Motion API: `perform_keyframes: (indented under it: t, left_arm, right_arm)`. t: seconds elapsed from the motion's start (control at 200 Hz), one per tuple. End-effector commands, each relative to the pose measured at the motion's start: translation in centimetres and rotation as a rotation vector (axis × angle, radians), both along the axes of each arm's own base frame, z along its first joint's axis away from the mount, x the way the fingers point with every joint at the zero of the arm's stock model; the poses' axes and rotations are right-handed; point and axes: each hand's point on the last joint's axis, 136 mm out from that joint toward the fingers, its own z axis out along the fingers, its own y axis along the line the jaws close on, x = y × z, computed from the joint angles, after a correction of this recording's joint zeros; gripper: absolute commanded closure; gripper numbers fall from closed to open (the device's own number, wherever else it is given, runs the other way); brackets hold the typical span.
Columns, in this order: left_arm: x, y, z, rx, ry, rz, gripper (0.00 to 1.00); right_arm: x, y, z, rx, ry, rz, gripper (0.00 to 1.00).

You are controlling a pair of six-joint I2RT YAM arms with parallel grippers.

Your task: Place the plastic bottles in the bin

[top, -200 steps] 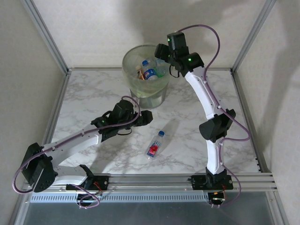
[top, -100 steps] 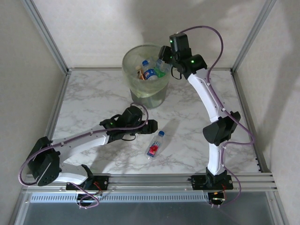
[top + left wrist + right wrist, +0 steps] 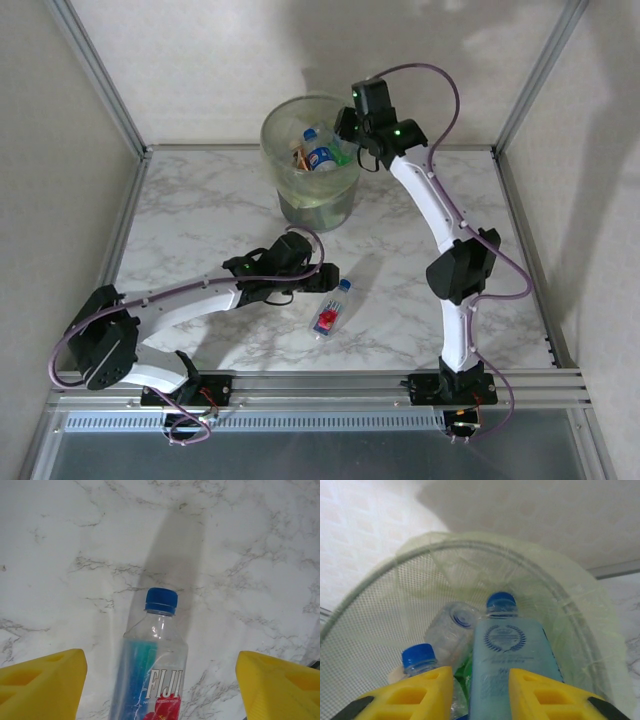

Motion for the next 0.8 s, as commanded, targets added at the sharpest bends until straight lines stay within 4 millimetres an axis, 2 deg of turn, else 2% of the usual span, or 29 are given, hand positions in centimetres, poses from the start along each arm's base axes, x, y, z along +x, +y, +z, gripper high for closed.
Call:
perform_keyframes:
  t: [0.0, 0.08, 0.195, 0.401, 0.566, 0.666, 0.796]
  left_arm:
    - [-0.6, 0.3, -1.3, 0.049, 0.021, 0.002, 0.22]
    - [-0.8, 0.3, -1.6, 0.068, 0.023, -0.002, 0.22]
    - [-1.0, 0.4, -2.3, 0.143, 0.011, -0.01, 0.21]
    - [-1.9, -0.3, -3.4, 0.23, 0.004, -0.048, 0.16]
    - [-1.8, -0.6, -4.0, 0.26, -0.001, -0.065, 0.13]
    - [-2.0, -0.7, -4.9, 0.287, 0.011, -0.089, 0.13]
    - [-3.0, -1.9, -5.4, 0.273, 0.049, -0.154, 0.14]
  right_arm:
    - [0.0, 0.5, -1.1, -0.008, 0.015, 0.022, 0.67]
    - [-0.3, 0.5, -1.1, -0.009, 0.013, 0.022, 0.67]
    - [-0.7, 0.0, 0.3, -0.015, -0.015, 0.013, 0.66]
    - [-2.7, -1.0, 6.7, 0.034, -0.121, 0.016, 0.45]
    - [-5.7, -2.7, 10.2, 0.069, -0.194, 0.004, 0.41]
    - [-7.8, -3.9, 10.9, 0.09, -0.219, 0.003, 0.4]
    - [-10.1, -5.5, 9.8, 0.093, -0.207, -0.019, 0.4]
